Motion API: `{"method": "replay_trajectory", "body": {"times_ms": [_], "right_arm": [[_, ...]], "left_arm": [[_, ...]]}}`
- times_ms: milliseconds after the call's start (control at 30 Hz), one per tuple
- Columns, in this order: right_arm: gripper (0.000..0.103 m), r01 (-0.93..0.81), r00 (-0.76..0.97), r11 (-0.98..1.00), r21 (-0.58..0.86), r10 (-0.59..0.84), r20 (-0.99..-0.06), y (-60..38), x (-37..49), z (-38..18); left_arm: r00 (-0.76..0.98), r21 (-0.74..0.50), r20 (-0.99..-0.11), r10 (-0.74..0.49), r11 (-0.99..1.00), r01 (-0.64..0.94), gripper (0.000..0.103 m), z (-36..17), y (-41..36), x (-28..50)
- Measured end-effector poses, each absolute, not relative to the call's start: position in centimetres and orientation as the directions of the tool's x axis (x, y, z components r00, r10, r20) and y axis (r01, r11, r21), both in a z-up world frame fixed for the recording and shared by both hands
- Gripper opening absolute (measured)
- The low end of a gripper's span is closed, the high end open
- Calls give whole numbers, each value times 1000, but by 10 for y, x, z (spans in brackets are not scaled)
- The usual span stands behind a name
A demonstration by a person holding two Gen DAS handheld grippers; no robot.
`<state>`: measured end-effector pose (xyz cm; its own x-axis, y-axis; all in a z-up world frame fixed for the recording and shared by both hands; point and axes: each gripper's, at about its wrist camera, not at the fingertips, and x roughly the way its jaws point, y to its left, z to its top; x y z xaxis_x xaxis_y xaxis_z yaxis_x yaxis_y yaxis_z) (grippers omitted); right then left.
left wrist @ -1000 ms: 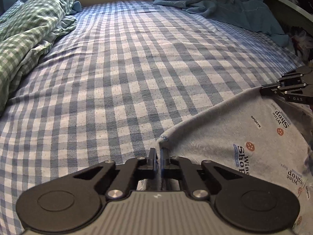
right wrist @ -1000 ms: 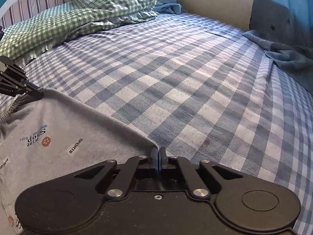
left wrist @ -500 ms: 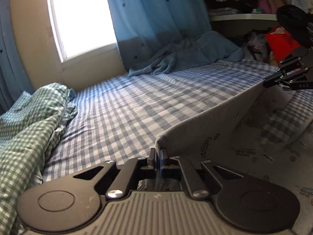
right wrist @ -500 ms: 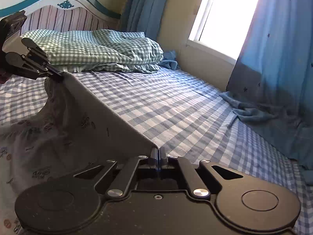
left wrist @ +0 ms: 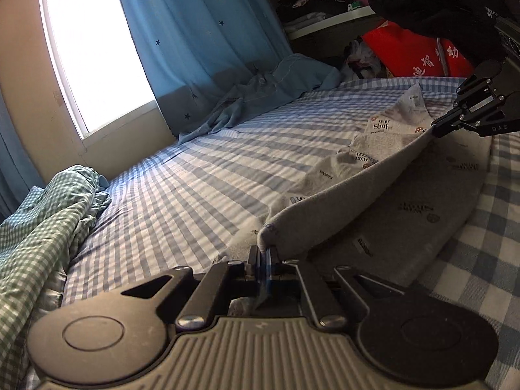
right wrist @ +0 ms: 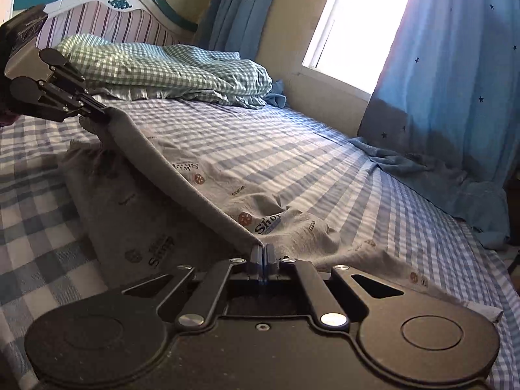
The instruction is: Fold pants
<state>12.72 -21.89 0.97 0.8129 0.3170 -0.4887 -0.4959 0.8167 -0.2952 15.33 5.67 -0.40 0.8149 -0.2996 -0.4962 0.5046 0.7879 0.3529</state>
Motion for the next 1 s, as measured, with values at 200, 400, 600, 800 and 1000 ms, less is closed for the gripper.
{"method": "replay_trajectory", "body": {"times_ms": [200,400,600,800,1000], "right_arm": [[0,-486,826,795,-363,281,-488,-206,104,-9],[0,-525,817,749,-403,312,-484,-207,77,1],[2,-533,810,698,-478,258,-527,-196,65,-24],[34,-504,834,656,-562,201,-514,-196,88,-34],[36,-610,775,539,-581,254,-578,-202,118,-36]], "left_arm": [[822,409,-498,-278,760,505,2,-17,60,136],[806,434,-522,-279,726,533,2,-22,66,121],[792,438,-555,-253,721,537,2,-39,65,112],[798,412,-550,-245,752,515,2,-36,68,114],[804,411,-552,-224,765,495,2,-37,66,114]]}}
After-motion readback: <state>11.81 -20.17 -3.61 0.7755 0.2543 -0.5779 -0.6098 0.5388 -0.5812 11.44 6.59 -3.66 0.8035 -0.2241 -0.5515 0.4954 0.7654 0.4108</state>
